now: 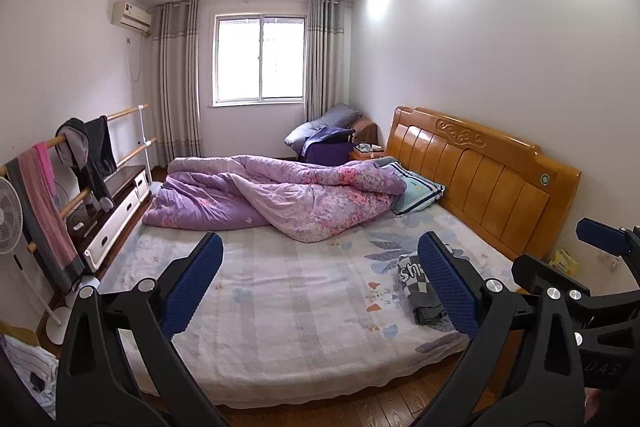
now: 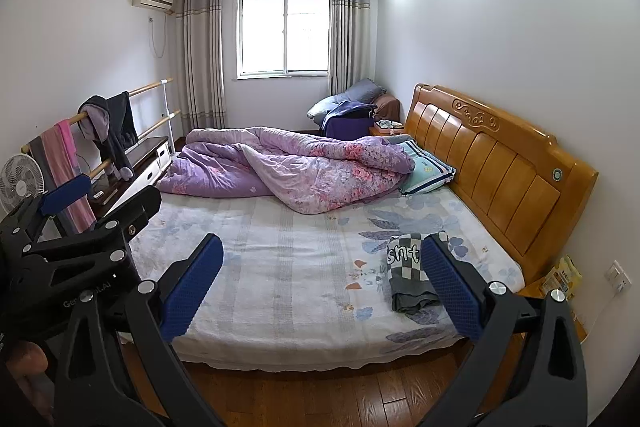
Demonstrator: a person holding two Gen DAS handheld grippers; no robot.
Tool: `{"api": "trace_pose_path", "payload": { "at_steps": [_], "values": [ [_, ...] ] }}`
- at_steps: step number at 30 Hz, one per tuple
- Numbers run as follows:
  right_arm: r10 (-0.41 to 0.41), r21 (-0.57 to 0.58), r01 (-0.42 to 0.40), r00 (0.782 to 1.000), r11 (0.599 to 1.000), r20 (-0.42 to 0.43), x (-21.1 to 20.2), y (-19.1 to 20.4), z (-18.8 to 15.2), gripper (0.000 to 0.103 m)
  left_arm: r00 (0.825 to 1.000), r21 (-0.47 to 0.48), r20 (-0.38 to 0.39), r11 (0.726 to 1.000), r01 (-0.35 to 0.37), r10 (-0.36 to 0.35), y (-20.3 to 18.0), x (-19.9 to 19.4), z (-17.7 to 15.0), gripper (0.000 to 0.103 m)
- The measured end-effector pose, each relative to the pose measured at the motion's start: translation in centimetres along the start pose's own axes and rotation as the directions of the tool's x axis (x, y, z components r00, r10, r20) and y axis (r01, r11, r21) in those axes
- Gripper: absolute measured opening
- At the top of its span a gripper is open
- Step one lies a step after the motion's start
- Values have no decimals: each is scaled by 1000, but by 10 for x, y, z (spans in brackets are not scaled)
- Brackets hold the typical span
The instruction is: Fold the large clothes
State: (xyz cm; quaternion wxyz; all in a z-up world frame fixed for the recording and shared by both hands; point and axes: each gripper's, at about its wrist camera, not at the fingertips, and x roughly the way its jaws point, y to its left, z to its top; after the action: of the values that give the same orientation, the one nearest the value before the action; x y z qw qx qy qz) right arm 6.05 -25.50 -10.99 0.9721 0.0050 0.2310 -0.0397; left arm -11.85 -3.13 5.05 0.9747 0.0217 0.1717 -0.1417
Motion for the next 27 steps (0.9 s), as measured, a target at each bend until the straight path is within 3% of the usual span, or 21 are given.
{"api": "trace_pose_path", "payload": {
  "at_steps": [21,27],
  "values": [
    [6,26,-6,1000,1000,-17,6,-8,2,95,999,-11,-14,999,31,-31,-8,17,-2,98],
    [11,31,-10,1000,999,-22,8,-8,2,95,1000,5,0,1000,5,-5,-11,20,-3,98]
  ]
}}
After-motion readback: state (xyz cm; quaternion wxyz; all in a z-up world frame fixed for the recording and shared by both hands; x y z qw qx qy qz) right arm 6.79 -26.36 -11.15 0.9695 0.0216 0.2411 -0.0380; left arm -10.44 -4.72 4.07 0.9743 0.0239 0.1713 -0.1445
